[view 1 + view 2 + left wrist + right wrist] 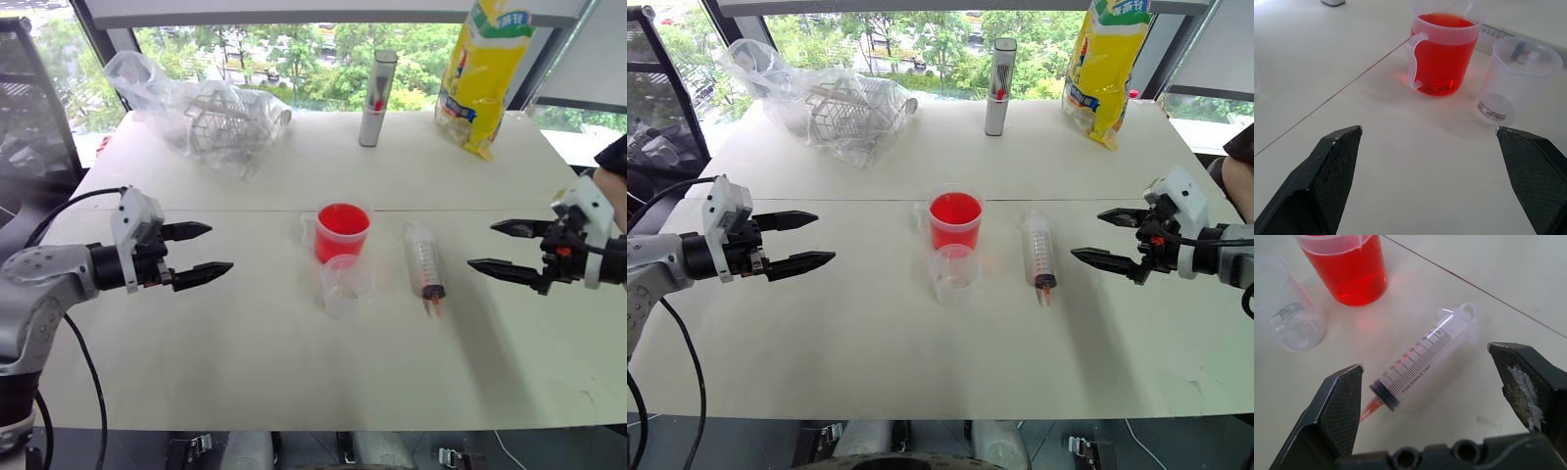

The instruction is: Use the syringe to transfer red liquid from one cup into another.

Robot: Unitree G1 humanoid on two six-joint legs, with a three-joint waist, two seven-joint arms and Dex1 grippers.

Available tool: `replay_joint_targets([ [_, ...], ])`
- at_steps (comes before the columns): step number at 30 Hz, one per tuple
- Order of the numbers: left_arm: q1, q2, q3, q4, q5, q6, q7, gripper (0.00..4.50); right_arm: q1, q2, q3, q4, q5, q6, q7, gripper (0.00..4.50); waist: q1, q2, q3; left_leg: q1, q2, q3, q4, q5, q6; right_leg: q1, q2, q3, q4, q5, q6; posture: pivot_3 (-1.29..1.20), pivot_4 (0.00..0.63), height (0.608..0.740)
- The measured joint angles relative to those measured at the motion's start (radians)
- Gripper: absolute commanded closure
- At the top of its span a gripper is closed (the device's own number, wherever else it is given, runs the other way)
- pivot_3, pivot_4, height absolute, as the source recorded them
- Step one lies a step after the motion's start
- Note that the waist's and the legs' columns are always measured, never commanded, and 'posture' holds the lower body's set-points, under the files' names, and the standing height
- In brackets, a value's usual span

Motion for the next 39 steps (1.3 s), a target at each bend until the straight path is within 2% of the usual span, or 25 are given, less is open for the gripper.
replay_joint_targets([
  [2, -0.003, 0.0, -0.003, 0.0, 0.001, 0.0, 0.0, 0.0, -0.042, -0.001, 0.036, 0.0, -0.001, 0.03, -0.003, 0.04, -0.002, 0.0, 0.0, 0.0, 0.0, 0.0, 0.0, 0.0, 0.0, 0.0, 0.0, 0.0, 0.0, 0.0, 0.0, 0.0, 0.15, 0.74],
  [6, -0.028, -0.006, -0.021, 0.0, 0.001, -0.001, 0.0, 0.0, -0.222, -0.002, 0.158, 0.03, -0.006, 0.153, -0.027, 0.04, -0.001, 0.0, 0.0, 0.0, 0.0, 0.001, 0.0, 0.0, 0.0, -0.002, 0.0, 0.001, 0.001, -0.001, -0.003, 0.0, 0.15, 0.74],
  [9, -0.033, -0.015, -0.031, 0.002, 0.003, -0.003, 0.002, 0.0, -0.429, 0.02, 0.318, 0.122, -0.042, 0.307, -0.042, 0.04, -0.004, 0.0, 0.0, -0.001, 0.0, 0.002, 0.0, 0.0, 0.0, -0.004, 0.0, 0.003, 0.002, -0.001, -0.003, 0.0, 0.15, 0.74],
  [15, -0.01, -0.043, -0.031, -0.01, 0.008, -0.01, 0.024, 0.0, -0.832, 0.192, 0.635, 0.47, -0.169, 0.667, -0.124, 0.04, -0.009, 0.0, 0.0, -0.002, 0.0, 0.006, -0.001, 0.0, 0.0, -0.008, -0.001, 0.006, 0.002, -0.002, -0.004, 0.0, 0.15, 0.74],
  [18, 0.014, -0.051, -0.03, -0.02, 0.01, -0.016, 0.037, 0.0, -0.933, 0.27, 0.734, 0.639, -0.225, 0.744, -0.16, 0.04, -0.005, 0.0, 0.0, -0.005, 0.0, 0.008, -0.002, 0.0, 0.0, -0.011, -0.001, 0.006, 0.002, -0.001, -0.004, 0.0, 0.15, 0.74],
  [24, 0.051, -0.056, -0.021, -0.054, 0.008, -0.016, 0.066, 0.0, -0.994, 0.374, 0.864, 0.811, -0.302, 0.752, -0.183, 0.04, -0.001, 0.0, 0.0, -0.01, 0.0, 0.009, 0.0, 0.0, 0.0, -0.015, -0.001, 0.006, 0.002, 0.0, -0.001, 0.0, 0.15, 0.74],
  [34, 0.09, -0.056, 0.007, -0.095, 0.0, -0.015, 0.1, 0.0, -1.026, 0.501, 0.881, 0.973, -0.365, 0.728, -0.217, 0.04, -0.006, 0.0, 0.0, -0.009, 0.0, 0.008, 0.001, 0.0, 0.0, -0.015, 0.0, 0.005, 0.006, 0.001, -0.001, 0.0, 0.15, 0.74],
  [37, 0.09, -0.056, 0.008, -0.098, 0.0, -0.015, 0.106, 0.0, -1.029, 0.523, 0.87, 0.99, -0.384, 0.728, -0.236, 0.85, -0.008, -0.001, -0.001, -0.009, 0.0, 0.008, 0.001, 0.0, 0.0, -0.015, 0.0, 0.005, 0.006, 0.001, -0.001, 0.0, 0.15, 0.74],
  [39, 0.094, -0.056, 0.01, -0.099, 0.001, -0.015, 0.107, 0.0, -1.029, 0.537, 0.853, 1.001, -0.394, 0.732, -0.26, 2.0, -0.015, -0.001, -0.001, -0.009, 0.0, 0.008, 0.001, 0.0, 0.0, -0.015, 0.0, 0.005, 0.006, 0.001, -0.001, 0.0, 0.15, 0.74],
])
